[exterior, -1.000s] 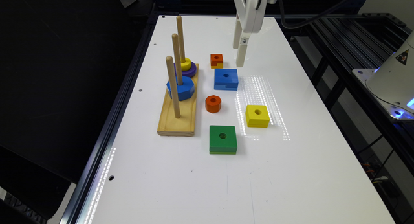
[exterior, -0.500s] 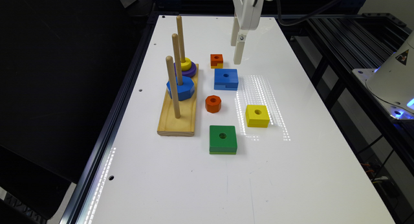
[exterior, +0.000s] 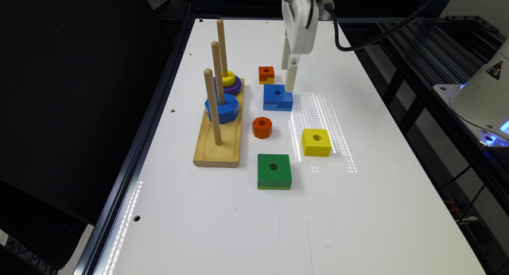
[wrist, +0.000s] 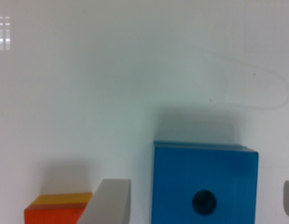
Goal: Pick up blue block.
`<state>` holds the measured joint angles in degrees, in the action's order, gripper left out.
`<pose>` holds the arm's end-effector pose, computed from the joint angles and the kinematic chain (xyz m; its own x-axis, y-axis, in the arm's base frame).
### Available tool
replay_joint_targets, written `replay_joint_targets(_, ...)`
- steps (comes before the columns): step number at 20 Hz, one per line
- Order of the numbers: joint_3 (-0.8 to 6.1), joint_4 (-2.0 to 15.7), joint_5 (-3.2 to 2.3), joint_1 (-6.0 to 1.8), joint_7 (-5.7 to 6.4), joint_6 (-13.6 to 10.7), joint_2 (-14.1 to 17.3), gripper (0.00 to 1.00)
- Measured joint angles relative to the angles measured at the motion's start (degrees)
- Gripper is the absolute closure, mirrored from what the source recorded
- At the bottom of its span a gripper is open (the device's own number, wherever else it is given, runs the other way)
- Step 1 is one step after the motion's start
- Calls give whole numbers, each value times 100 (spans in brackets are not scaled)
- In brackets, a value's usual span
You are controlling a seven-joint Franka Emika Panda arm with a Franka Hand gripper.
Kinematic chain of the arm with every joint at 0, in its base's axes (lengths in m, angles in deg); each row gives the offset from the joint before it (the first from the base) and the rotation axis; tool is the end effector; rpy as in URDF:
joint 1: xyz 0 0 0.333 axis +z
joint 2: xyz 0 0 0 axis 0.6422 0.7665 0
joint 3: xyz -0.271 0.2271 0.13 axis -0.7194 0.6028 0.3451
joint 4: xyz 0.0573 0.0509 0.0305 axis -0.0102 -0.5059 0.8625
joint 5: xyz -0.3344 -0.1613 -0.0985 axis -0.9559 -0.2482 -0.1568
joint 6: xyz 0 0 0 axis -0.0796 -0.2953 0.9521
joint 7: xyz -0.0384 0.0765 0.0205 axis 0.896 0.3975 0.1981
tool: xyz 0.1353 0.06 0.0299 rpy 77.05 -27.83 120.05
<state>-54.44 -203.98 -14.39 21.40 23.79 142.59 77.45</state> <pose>0.4777 -0.0508 0.2621 0.7160 -0.6981 0.0096 -0.6974 -0.7158 -0.0367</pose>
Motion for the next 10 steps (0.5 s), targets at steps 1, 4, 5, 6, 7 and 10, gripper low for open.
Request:
replay_joint_targets(1,0,0,0,0,0,0,0,0)
replay_joint_targets(4,0,1,0,1,0,0,1,0)
replay_joint_targets(5,0,0,0,1,0,3,16,0)
replay_joint_targets(6,0,-1,-1,1,0,18,52,0)
replay_joint_targets(7,0,-1,-4,0,0,55,105,0)
replay_joint_targets(10,-18,7,-50,-1,3,298,355,0)
